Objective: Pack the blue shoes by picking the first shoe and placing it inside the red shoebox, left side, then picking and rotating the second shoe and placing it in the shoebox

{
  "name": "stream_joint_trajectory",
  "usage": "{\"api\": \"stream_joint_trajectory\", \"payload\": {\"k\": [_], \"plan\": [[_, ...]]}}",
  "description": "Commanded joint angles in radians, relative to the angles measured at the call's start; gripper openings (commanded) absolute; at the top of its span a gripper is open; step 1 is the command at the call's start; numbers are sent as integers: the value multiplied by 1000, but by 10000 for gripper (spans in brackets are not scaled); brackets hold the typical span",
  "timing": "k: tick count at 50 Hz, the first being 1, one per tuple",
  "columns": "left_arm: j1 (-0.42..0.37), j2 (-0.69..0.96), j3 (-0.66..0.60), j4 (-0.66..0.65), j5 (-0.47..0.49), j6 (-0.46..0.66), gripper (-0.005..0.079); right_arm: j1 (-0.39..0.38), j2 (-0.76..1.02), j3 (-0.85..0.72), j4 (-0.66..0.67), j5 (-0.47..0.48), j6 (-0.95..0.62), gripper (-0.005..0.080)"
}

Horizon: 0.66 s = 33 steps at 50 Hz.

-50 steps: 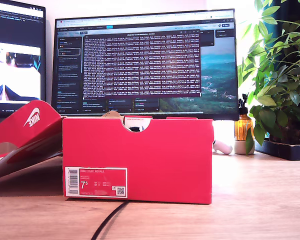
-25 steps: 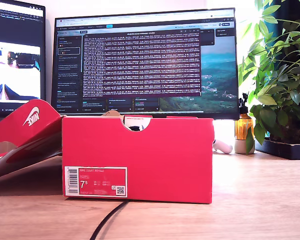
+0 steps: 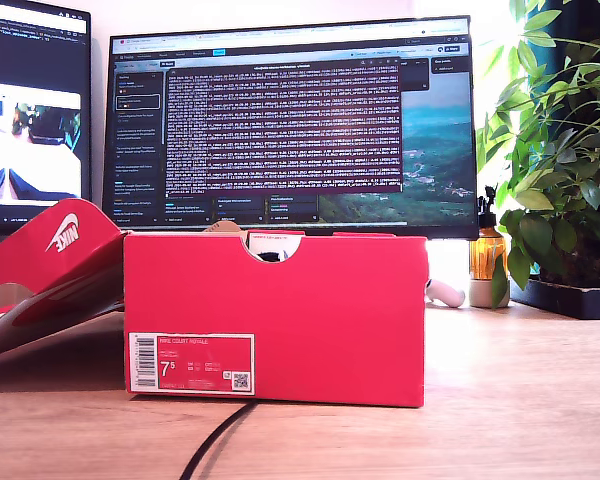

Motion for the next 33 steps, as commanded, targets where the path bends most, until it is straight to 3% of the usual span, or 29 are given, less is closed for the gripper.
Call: {"api": "stream_joint_trajectory", "payload": {"k": [1, 33], "plan": [[-2, -8, -26, -10, -5, -2, -14, 2, -6, -17, 8, 3, 0, -11], [-2, -8, -26, -10, -3, -10, -14, 2, -6, -16, 13, 5, 26, -11]]}}
